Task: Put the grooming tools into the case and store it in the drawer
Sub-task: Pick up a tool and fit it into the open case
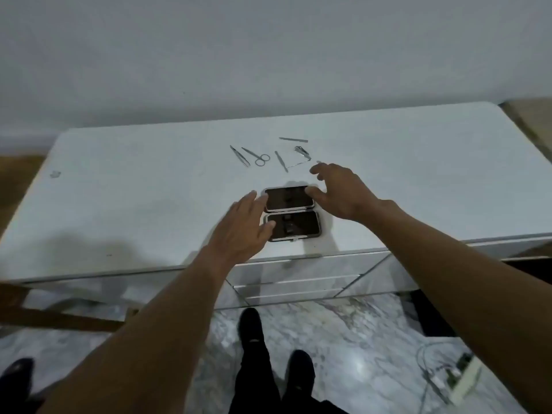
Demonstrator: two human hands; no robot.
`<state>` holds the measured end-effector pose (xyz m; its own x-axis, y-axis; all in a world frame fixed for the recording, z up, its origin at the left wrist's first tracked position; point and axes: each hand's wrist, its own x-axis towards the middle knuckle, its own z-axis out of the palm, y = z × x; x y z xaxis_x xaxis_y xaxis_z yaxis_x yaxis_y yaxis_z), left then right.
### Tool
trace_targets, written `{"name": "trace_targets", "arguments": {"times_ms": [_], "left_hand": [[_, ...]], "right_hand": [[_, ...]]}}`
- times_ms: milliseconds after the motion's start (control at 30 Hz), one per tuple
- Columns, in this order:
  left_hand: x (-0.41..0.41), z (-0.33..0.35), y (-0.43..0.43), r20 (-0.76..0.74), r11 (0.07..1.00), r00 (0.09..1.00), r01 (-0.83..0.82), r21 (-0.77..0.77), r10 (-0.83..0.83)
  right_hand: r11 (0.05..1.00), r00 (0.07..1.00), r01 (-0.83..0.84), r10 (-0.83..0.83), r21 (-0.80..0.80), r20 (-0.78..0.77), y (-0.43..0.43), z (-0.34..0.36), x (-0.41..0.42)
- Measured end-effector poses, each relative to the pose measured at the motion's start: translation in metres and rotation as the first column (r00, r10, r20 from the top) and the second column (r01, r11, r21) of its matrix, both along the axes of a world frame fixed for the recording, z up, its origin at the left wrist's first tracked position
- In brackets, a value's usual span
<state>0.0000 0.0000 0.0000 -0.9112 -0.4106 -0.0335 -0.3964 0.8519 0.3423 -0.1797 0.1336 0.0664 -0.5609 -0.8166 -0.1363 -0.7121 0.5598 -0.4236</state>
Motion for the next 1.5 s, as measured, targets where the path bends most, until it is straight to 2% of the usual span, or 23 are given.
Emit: {"name": "trace_targets", "arguments": {"times_ms": [300,633,833,1133,1233,1400,1500], "left_hand": [[0.003,-0.018,-0.012,-0.107,0.998,0.994,0.025,-0.064,-0.032],[0.002,-0.022,-0.014,-0.143,0.999,0.989,0.017,-0.050,-0.024],[0.002,-0.024,-0.016,-0.151,0.998,0.988,0.003,-0.060,-0.012],[0.000,-0.030,-0.018,-0.154,0.996,0.988,0.009,-0.086,-0.022],[0.000,-0.029,-0.017,-0.167,0.995,0.986,-0.002,-0.097,-0.014],[0.000,-0.025,-0.014,-0.168,0.997,0.986,-0.020,-0.078,0.007],[0.001,-0.023,-0.014,-0.158,0.997,0.987,-0.026,-0.078,0.013]], "right_hand": [[1.000,1.000,-0.004,0.005,0.028,-0.027,-0.035,-0.005,-0.020],[0.988,0.991,0.068,-0.050,0.138,-0.126,-0.086,-0.013,-0.046],[0.971,0.962,0.194,-0.160,0.144,-0.219,-0.117,-0.018,-0.057],[0.948,0.956,0.224,-0.169,0.225,-0.239,-0.138,-0.026,-0.062],[0.949,0.958,0.254,-0.220,0.188,-0.184,-0.135,-0.022,-0.060],[0.954,0.953,0.299,-0.298,-0.005,0.045,-0.110,-0.008,-0.049],[0.953,0.947,0.290,-0.273,-0.084,0.170,-0.084,-0.002,-0.033]]}}
